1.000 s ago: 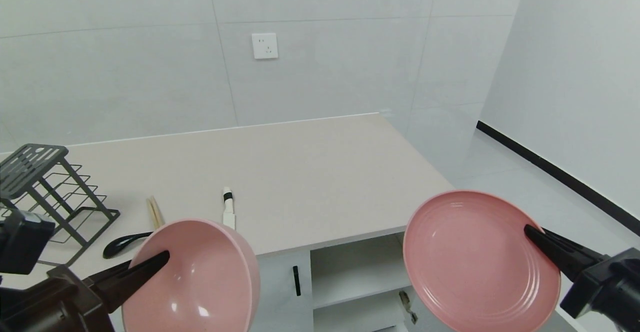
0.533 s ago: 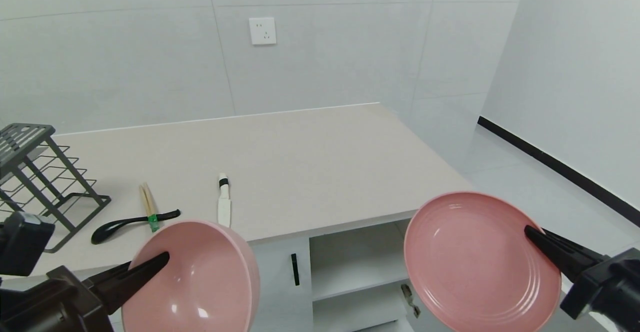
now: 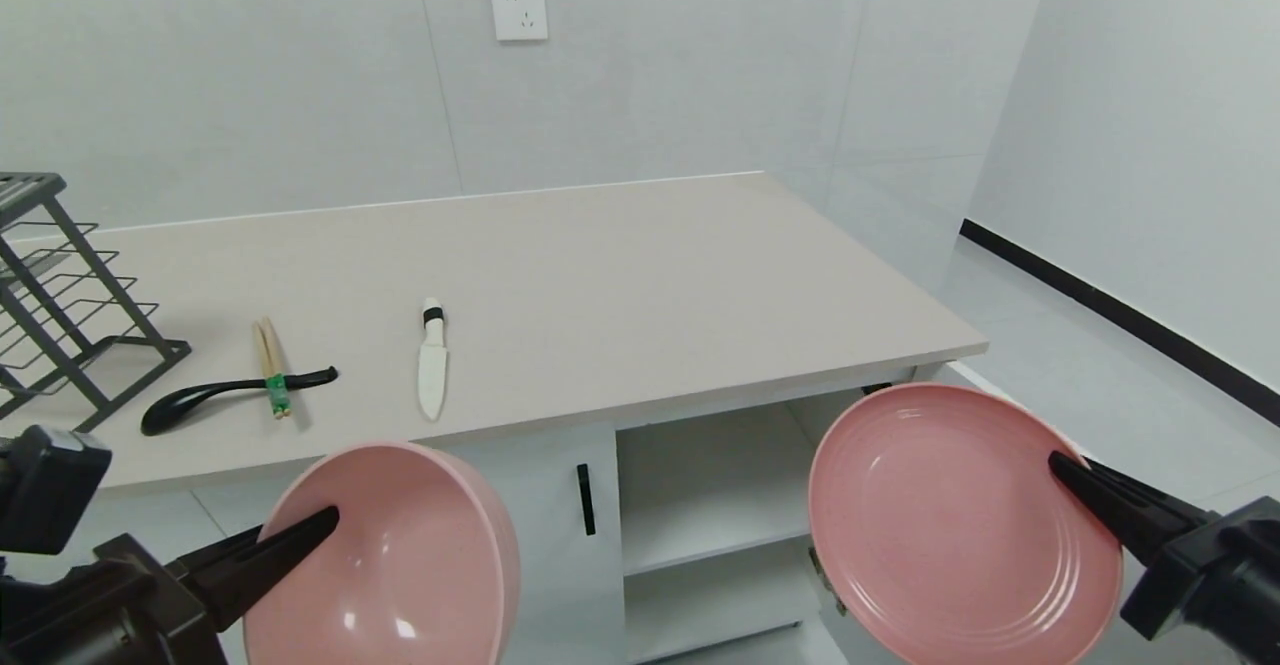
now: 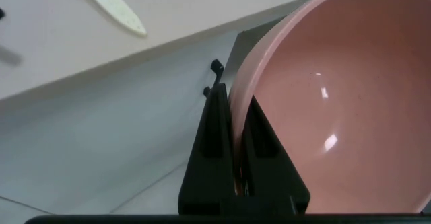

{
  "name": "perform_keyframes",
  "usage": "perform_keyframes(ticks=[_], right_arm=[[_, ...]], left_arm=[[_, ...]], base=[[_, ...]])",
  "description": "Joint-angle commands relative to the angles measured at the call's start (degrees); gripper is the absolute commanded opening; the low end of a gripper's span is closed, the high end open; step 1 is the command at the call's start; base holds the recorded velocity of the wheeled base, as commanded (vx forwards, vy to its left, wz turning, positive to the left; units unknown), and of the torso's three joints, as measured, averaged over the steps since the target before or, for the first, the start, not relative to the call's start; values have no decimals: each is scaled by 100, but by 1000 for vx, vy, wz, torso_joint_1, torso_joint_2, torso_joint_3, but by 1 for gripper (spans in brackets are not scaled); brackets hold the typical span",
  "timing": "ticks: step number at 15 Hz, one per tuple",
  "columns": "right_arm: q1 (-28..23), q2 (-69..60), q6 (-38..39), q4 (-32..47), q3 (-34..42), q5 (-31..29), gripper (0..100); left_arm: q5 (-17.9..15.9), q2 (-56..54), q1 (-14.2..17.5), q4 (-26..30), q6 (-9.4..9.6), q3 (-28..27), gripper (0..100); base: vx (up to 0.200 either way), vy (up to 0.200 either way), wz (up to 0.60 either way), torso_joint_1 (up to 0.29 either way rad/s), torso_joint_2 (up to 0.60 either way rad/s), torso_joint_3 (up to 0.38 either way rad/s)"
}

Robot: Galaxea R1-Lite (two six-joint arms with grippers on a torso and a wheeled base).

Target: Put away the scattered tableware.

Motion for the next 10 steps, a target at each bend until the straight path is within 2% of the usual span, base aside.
perform_keyframes(ticks=[1, 9, 10], right_arm=[[2, 3, -1, -4, 0, -1, 0], [2, 3, -1, -4, 0, -1, 0], [11, 3, -1, -4, 0, -1, 0]], left_arm=[[1, 21, 1, 0, -1, 2, 0], [1, 30, 1, 0, -1, 28, 0], [-8, 30, 1, 9, -1, 28, 0]], base=[[0, 0, -600, -193, 481, 300], [0, 0, -600, -163, 483, 314], [0, 0, 0, -124, 466, 330]])
